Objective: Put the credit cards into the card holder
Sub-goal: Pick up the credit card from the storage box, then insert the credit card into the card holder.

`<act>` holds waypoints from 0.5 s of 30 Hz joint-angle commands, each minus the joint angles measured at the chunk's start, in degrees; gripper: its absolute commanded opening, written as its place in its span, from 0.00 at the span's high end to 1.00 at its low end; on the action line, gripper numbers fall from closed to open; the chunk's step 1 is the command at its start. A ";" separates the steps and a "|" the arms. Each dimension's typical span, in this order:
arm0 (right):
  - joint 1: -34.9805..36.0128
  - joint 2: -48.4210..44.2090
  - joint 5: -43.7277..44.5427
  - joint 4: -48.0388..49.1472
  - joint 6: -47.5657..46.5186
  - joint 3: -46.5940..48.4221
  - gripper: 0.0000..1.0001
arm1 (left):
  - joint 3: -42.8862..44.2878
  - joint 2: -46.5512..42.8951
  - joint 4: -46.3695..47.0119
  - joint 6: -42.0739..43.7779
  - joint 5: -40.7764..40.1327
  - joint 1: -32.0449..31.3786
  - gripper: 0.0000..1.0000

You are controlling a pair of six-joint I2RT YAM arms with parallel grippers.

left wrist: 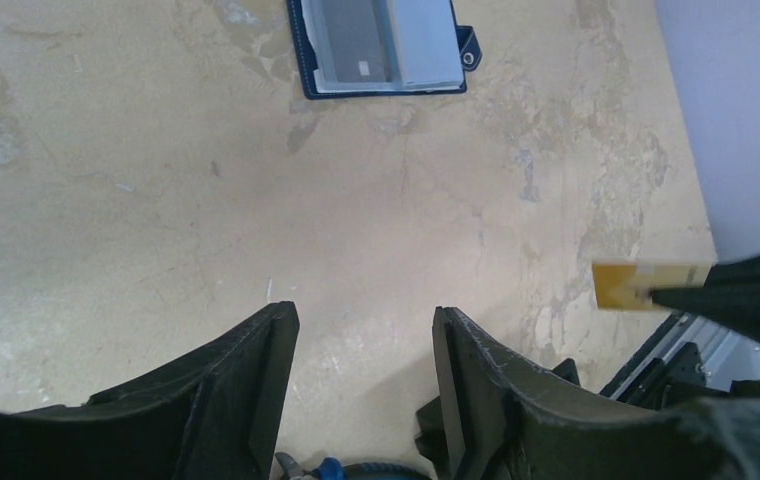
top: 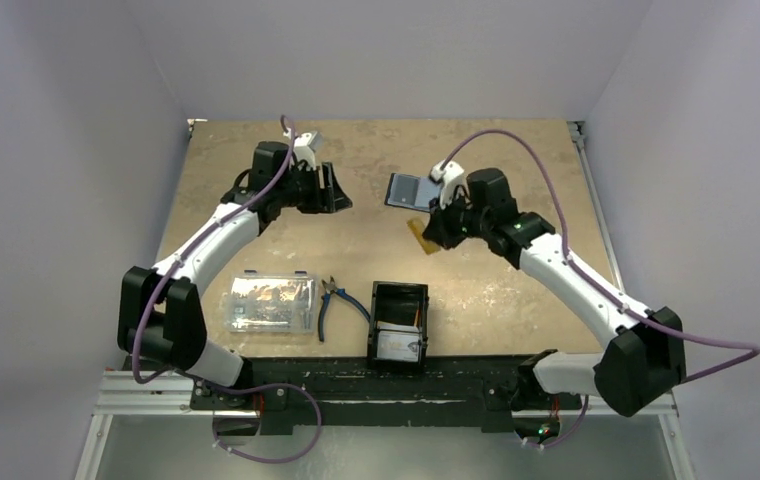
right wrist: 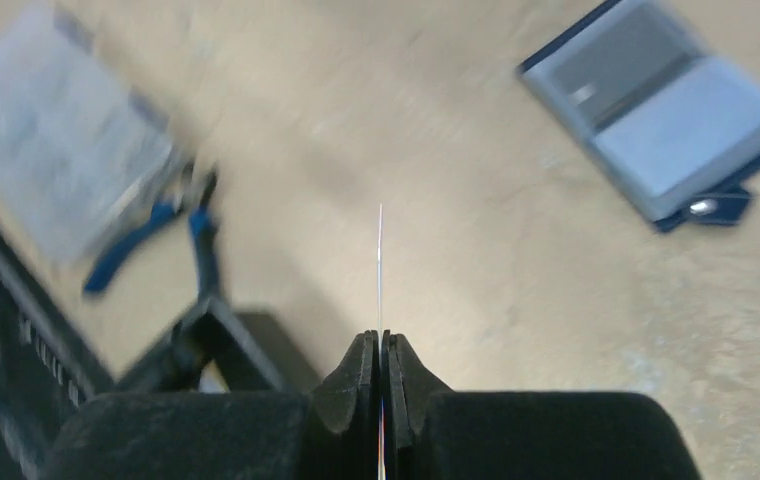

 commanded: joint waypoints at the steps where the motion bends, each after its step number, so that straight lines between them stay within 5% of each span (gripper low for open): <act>1: -6.92 3.42 8.14 18.75 21.93 2.48 1.00 | -1.22 2.50 11.59 -7.50 4.29 0.41 0.44; 5: -13.55 10.21 7.32 34.52 40.40 2.07 1.00 | -2.25 6.24 24.78 -18.86 4.53 0.09 0.43; 8: -14.96 18.32 5.75 40.88 45.97 6.12 1.00 | -1.17 11.24 35.63 -24.69 3.52 -2.03 0.43; 15: -17.98 32.59 2.72 50.71 52.84 11.06 1.00 | 9.49 27.35 44.64 -26.64 2.22 -6.54 0.48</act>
